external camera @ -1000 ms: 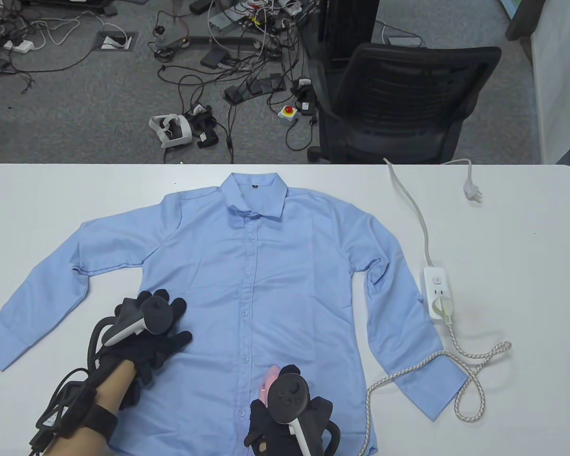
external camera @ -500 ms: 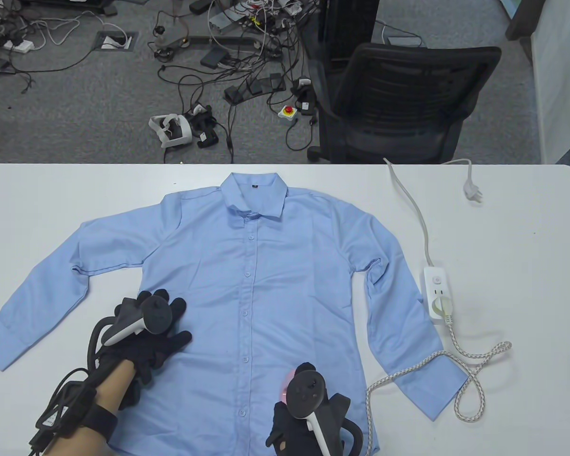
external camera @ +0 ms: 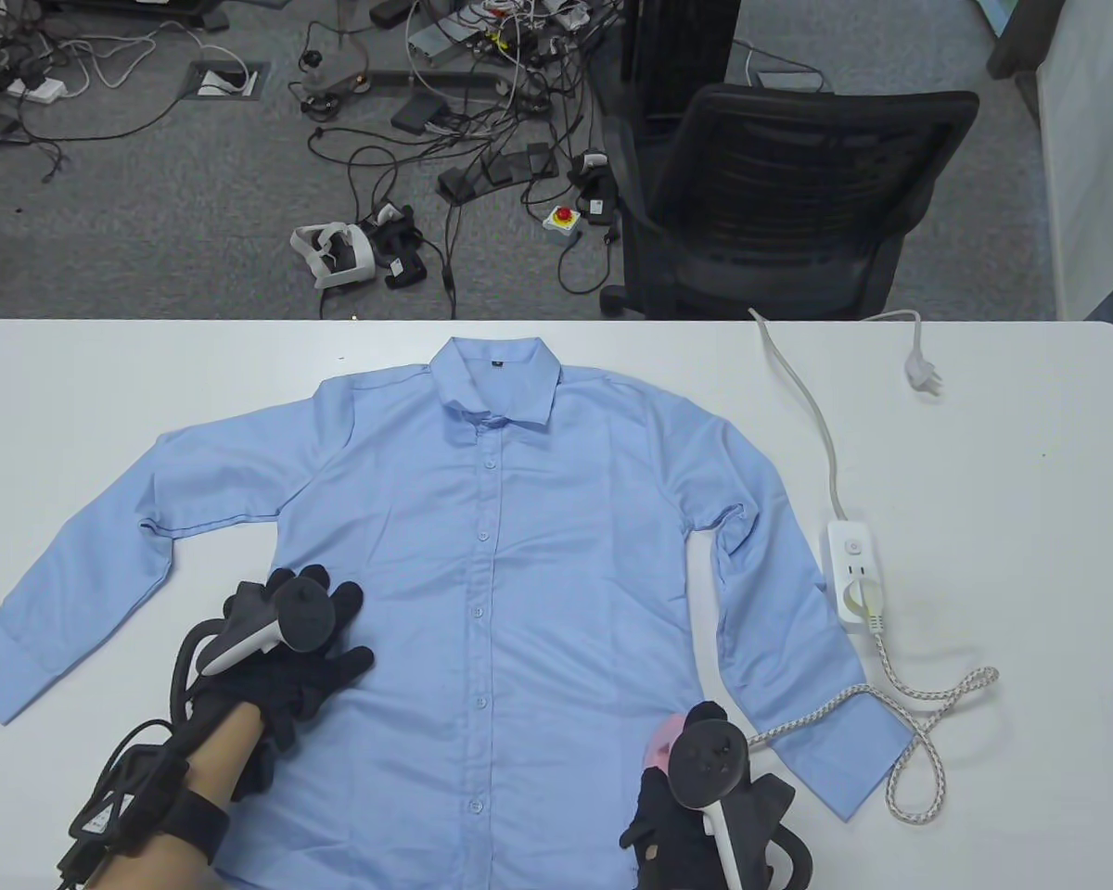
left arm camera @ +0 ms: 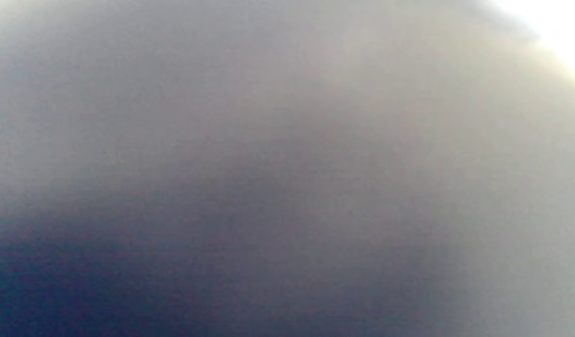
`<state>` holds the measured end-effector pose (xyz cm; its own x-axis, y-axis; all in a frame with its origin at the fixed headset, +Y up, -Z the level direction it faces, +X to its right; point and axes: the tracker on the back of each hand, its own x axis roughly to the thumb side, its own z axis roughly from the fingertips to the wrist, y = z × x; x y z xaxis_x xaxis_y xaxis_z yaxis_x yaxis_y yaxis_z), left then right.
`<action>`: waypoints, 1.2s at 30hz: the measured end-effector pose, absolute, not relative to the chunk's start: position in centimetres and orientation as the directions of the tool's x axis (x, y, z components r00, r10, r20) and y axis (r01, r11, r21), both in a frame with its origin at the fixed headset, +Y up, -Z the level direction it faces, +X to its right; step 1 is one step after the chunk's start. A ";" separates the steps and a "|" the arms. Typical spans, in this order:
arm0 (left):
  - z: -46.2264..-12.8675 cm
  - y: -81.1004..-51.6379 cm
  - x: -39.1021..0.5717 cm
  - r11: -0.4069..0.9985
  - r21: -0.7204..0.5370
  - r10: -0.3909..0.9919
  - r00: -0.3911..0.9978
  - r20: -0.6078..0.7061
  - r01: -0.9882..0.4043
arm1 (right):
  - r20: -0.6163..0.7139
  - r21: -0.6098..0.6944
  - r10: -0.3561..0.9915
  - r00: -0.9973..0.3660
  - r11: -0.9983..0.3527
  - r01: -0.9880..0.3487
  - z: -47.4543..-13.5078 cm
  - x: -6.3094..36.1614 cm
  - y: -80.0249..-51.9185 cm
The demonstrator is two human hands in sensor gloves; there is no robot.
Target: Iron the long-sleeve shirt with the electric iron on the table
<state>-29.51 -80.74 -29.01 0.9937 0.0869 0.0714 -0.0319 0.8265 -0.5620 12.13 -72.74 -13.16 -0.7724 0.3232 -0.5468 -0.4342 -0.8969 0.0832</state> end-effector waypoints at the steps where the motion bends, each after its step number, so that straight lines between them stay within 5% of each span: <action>1: -29.0 -80.7 -29.5 0.828 -0.560 0.083 0.994 0.073 -0.028 | -0.545 0.080 0.336 -0.768 -0.891 -0.447 -13.1 12.4 -72.8; 7: -29.0 -80.7 -29.5 0.827 -0.561 0.086 0.994 0.072 -0.031 | -0.526 0.084 0.339 -0.780 -0.892 -0.444 -13.1 12.2 -72.9; 13: -29.1 -79.8 -29.6 0.847 -0.529 0.107 0.991 0.080 -0.048 | -0.523 0.143 0.202 -0.828 -0.937 -0.318 -13.8 11.1 -72.7; 18: -29.0 -79.6 -30.1 0.852 -0.518 0.127 0.989 0.077 -0.070 | -0.513 0.093 0.306 -0.802 -0.909 -0.407 -15.0 10.7 -71.7; 26: -28.5 -79.1 -32.4 0.860 -0.483 0.202 0.979 0.027 -0.164 | -0.404 0.046 0.357 -0.843 -0.912 -0.408 -19.9 7.2 -67.7; 36: -27.7 -76.6 -34.2 0.877 -0.404 0.290 0.957 0.012 -0.260 | -0.357 0.124 0.361 -0.862 -0.896 -0.426 -26.8 3.5 -68.9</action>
<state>-34.16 -76.56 -27.66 0.9570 0.2897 0.0124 -0.2602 0.8771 -0.4038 3.47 -68.92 -26.79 -0.8618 0.3607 -0.3567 -0.4264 -0.8960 0.1242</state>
